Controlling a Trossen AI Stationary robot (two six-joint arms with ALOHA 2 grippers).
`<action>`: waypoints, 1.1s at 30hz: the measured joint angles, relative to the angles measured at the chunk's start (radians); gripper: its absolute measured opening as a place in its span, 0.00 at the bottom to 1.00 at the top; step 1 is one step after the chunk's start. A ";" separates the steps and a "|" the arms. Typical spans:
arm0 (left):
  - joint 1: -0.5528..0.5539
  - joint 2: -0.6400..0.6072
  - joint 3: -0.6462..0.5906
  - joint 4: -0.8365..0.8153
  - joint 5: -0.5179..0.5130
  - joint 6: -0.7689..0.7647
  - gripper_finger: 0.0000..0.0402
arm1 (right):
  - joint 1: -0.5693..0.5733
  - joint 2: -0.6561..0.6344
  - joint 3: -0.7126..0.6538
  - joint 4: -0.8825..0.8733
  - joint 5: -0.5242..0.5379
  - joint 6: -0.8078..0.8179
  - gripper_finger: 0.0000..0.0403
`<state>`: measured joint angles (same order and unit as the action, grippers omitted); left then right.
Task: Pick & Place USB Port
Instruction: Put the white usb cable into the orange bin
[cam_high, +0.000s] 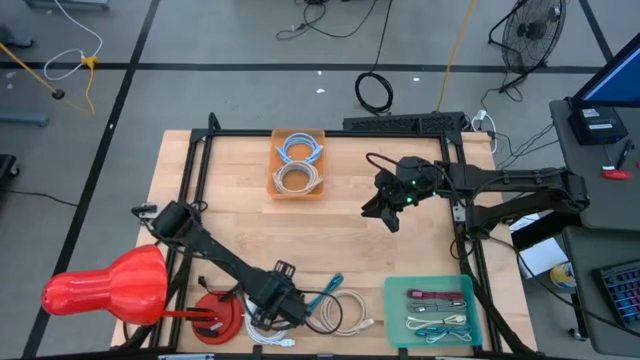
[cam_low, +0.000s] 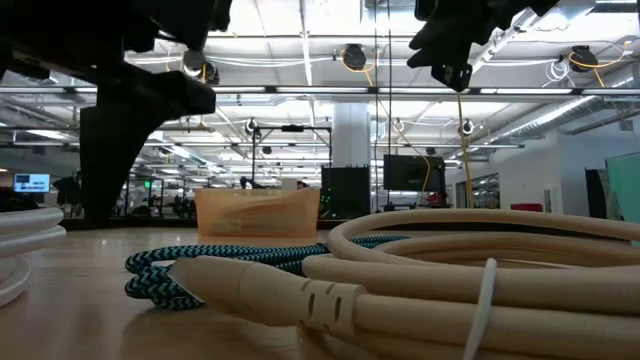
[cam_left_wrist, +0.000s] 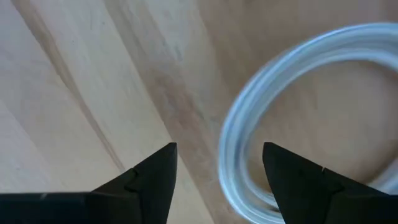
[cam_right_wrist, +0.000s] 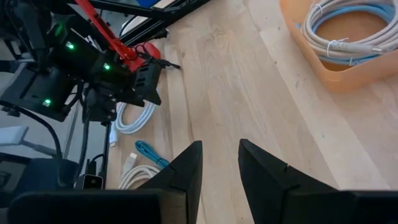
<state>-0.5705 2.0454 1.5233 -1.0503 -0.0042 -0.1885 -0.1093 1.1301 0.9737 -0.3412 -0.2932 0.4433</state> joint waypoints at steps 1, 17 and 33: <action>0.000 0.007 -0.001 0.006 -0.001 -0.002 0.60 | 0.000 0.000 0.000 0.000 0.000 -0.002 0.23; 0.021 0.044 -0.036 0.025 0.073 -0.032 0.12 | 0.000 -0.005 0.001 -0.007 -0.029 -0.011 0.23; 0.064 0.041 -0.062 0.058 0.118 -0.254 0.20 | 0.000 -0.009 0.001 -0.007 -0.026 -0.009 0.23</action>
<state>-0.5063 2.0861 1.4612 -0.9922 0.1139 -0.4430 -0.1093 1.1213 0.9749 -0.3481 -0.3195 0.4339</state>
